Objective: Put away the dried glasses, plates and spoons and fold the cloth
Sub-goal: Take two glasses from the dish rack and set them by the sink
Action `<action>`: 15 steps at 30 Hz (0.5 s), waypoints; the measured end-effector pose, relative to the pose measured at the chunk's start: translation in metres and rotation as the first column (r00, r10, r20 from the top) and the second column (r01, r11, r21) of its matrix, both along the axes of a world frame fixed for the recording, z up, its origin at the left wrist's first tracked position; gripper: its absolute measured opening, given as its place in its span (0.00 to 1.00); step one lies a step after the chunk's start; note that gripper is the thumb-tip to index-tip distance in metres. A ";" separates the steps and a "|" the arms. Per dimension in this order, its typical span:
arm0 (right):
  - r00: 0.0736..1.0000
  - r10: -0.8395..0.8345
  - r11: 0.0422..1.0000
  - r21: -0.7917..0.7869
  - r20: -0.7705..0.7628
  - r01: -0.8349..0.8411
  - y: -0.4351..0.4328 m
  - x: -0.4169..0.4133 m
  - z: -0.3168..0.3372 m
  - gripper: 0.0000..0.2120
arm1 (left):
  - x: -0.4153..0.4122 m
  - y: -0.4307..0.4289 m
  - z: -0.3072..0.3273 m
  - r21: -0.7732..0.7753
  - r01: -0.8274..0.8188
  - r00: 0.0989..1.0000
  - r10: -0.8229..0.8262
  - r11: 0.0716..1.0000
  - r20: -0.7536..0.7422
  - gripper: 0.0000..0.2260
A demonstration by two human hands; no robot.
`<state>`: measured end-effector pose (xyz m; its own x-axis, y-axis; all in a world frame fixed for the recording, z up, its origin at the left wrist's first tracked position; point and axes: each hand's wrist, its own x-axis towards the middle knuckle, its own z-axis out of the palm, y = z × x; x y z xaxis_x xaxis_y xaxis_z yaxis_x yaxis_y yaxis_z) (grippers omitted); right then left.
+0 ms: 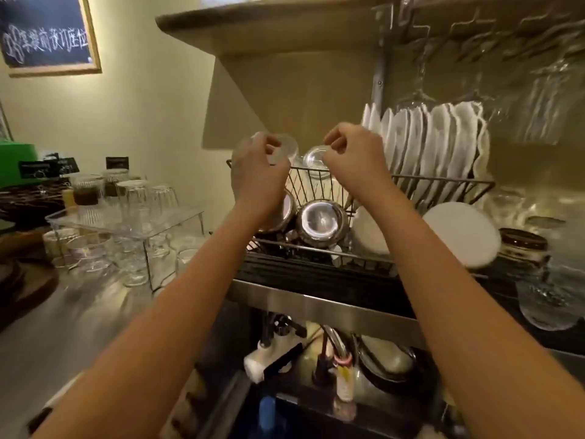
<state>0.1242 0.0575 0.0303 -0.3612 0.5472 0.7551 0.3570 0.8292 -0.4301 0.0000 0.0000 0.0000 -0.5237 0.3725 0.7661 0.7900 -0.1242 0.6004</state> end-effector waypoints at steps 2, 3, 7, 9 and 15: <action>0.998 -0.030 0.999 -0.014 0.053 0.031 0.006 -0.012 0.003 0.13 | -0.010 0.005 0.005 -0.047 -0.066 0.995 0.063 0.997 -0.078 0.14; 0.995 -0.051 0.998 -0.019 0.091 0.053 0.011 -0.018 0.003 0.16 | -0.015 0.010 0.007 -0.070 -0.079 0.990 0.071 0.994 -0.120 0.16; 0.969 -0.127 0.984 -0.093 0.210 0.149 0.025 -0.034 0.009 0.23 | -0.028 0.025 0.013 -0.161 -0.038 0.980 0.005 0.986 -0.200 0.21; 0.949 -0.178 0.969 -0.120 0.261 0.214 0.030 -0.039 0.014 0.25 | -0.035 0.030 0.016 -0.177 -0.019 0.977 -0.019 0.984 -0.213 0.23; 0.839 -0.212 0.903 -0.227 0.501 0.364 0.030 -0.050 0.027 0.31 | -0.042 0.041 0.028 -0.335 -0.019 0.960 -0.075 0.942 -0.268 0.27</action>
<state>0.0741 0.0878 0.0572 -0.4090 0.8525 0.3256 0.7751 0.5129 -0.3691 -0.0420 0.0411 0.0279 -0.2975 0.6410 0.7076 0.9279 0.0197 0.3723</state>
